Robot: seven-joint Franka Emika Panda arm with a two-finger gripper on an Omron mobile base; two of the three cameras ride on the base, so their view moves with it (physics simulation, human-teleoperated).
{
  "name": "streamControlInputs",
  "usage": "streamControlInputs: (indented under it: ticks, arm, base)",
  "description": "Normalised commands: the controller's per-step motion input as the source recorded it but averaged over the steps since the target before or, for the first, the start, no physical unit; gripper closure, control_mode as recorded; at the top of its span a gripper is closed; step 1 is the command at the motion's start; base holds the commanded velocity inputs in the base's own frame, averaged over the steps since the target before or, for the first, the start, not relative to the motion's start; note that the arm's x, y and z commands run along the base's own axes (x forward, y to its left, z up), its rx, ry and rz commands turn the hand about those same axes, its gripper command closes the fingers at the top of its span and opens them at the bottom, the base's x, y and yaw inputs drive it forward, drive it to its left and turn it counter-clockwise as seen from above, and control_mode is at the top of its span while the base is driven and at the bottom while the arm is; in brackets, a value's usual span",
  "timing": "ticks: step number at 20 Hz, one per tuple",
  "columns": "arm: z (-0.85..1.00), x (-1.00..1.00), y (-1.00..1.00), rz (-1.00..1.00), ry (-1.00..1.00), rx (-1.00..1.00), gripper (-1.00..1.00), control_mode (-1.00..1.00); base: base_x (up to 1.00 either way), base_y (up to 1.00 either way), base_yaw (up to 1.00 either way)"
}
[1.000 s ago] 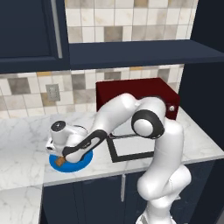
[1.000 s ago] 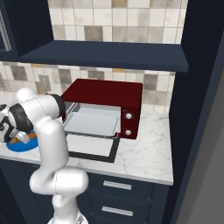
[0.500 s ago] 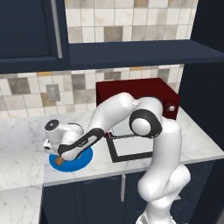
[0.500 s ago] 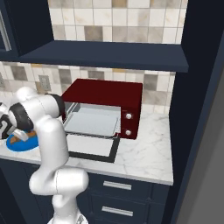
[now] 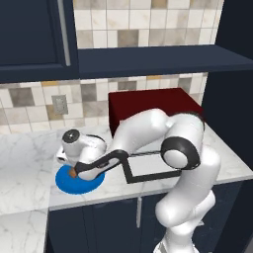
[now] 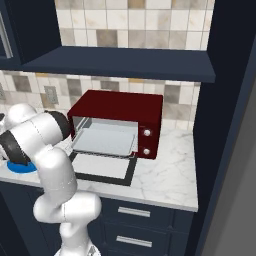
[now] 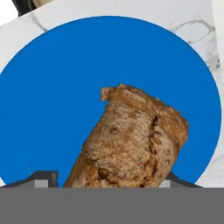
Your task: Pull the toaster oven rack outwards. Pick up the baguette from the plate and place it on the toaster oven rack. Close the toaster oven door fully and set the temperature to the lowest setting.
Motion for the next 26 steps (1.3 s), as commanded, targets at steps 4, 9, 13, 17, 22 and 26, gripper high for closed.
streamControlInputs:
  ticks: [4,9,13,17,22,26]
  arm:
    - [0.63,0.0,-0.43,0.02,-0.1,0.18,1.0,-1.0]
    - [0.65,0.0,-0.35,-0.03,-0.02,0.12,1.0,-1.0]
    - [0.52,0.0,-0.36,-0.23,0.0,0.1,1.0,-1.0]
    - [0.36,0.0,-0.3,-0.29,0.0,0.04,1.0,-1.0]
    - [0.23,0.0,-0.45,-0.19,0.0,0.0,1.0,-1.0]
    - [0.19,0.0,-0.68,-0.05,0.0,0.0,1.0,-1.0]
  base:
    - [0.0,0.0,0.0]
    - [0.0,0.0,0.0]
    - [0.0,0.0,0.0]
    - [0.0,0.0,0.0]
    - [0.0,0.0,0.0]
    - [0.0,0.0,0.0]
